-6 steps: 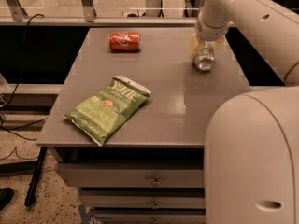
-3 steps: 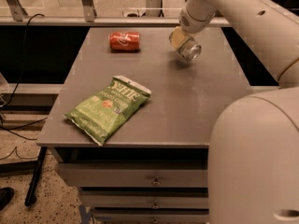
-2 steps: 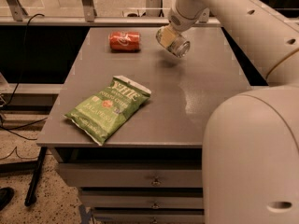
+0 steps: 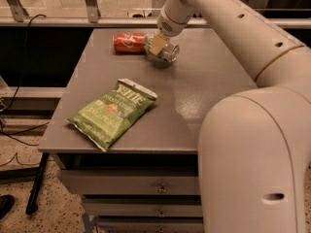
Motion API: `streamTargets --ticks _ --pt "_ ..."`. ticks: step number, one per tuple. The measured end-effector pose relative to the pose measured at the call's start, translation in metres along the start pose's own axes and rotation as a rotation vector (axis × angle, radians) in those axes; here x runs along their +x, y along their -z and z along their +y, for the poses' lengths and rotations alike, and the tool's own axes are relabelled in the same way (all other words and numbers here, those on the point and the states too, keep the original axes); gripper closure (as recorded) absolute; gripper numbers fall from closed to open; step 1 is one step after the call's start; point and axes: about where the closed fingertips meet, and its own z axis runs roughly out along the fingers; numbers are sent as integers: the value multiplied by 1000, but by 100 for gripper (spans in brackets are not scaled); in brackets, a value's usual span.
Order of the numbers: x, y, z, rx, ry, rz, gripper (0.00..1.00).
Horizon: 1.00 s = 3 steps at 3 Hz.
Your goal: Move 7up can near coke can
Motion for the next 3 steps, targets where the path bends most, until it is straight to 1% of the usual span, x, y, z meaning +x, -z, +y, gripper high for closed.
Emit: streamTargets --ticks 1,3 --pt "-3 -12 10 -33 32 14 85" --pt "-2 -23 16 -58 49 38 38"
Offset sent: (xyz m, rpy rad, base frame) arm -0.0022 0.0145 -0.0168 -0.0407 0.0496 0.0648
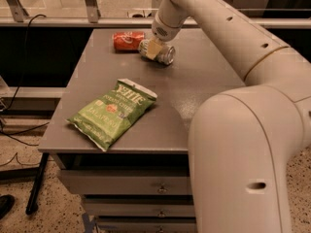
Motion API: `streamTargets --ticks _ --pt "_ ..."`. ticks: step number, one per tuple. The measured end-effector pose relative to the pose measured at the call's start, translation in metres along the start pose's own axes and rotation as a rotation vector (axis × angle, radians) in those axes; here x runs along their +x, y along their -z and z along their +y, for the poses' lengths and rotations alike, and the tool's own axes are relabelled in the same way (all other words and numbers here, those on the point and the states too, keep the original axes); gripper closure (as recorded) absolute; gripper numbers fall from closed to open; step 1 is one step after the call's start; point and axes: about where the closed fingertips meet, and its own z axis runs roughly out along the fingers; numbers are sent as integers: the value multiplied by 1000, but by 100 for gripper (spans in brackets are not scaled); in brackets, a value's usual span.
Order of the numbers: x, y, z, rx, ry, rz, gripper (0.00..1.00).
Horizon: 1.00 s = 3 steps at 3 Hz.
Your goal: Move 7up can near coke can
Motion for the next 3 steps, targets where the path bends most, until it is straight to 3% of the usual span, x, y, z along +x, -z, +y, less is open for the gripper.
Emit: streamTargets --ticks 1,2,3 --pt "1 3 -2 0 1 -2 7" --pt "3 10 -4 2 2 -15 0" --pt "10 32 -13 23 2 -44 0"
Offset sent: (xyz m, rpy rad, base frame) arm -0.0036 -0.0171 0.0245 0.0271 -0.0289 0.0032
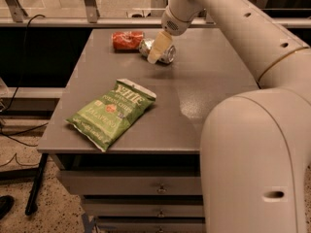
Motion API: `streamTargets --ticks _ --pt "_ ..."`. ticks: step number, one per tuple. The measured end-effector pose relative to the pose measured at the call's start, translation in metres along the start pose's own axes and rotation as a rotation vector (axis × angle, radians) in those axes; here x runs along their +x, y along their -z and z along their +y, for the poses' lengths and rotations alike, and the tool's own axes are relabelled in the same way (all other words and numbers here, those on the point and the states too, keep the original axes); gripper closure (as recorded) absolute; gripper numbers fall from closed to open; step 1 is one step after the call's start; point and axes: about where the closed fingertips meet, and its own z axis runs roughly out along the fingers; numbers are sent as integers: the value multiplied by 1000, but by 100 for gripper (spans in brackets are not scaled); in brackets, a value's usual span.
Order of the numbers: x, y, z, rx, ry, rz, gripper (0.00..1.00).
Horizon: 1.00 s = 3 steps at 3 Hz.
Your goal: Move 7up can near coke can
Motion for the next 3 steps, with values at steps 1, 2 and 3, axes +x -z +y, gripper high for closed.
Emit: streamTargets --ticks 1,2,3 --pt "29 37 -12 5 -5 -59 0" --pt "79 82 -18 3 -15 -158 0" --pt "131 120 -21 -12 -26 -323 0"
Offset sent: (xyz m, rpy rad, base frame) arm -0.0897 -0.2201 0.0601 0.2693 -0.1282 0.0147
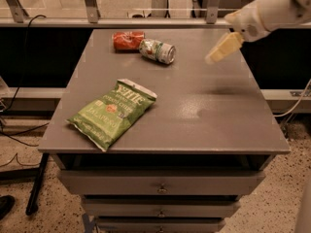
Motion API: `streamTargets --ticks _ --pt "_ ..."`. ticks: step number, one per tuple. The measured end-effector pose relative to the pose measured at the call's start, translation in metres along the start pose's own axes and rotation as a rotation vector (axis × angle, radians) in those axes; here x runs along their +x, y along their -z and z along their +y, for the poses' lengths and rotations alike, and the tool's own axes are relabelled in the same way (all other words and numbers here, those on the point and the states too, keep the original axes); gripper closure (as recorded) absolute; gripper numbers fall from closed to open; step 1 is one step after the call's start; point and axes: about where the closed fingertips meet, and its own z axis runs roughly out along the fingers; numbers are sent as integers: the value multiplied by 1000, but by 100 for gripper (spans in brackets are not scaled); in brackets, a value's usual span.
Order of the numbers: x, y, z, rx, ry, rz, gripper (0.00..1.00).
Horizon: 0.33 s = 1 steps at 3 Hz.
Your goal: Move 7up can near coke can
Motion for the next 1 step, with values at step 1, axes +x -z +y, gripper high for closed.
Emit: streamTargets --ticks 1 --pt "22 31 -3 26 -27 -26 0"
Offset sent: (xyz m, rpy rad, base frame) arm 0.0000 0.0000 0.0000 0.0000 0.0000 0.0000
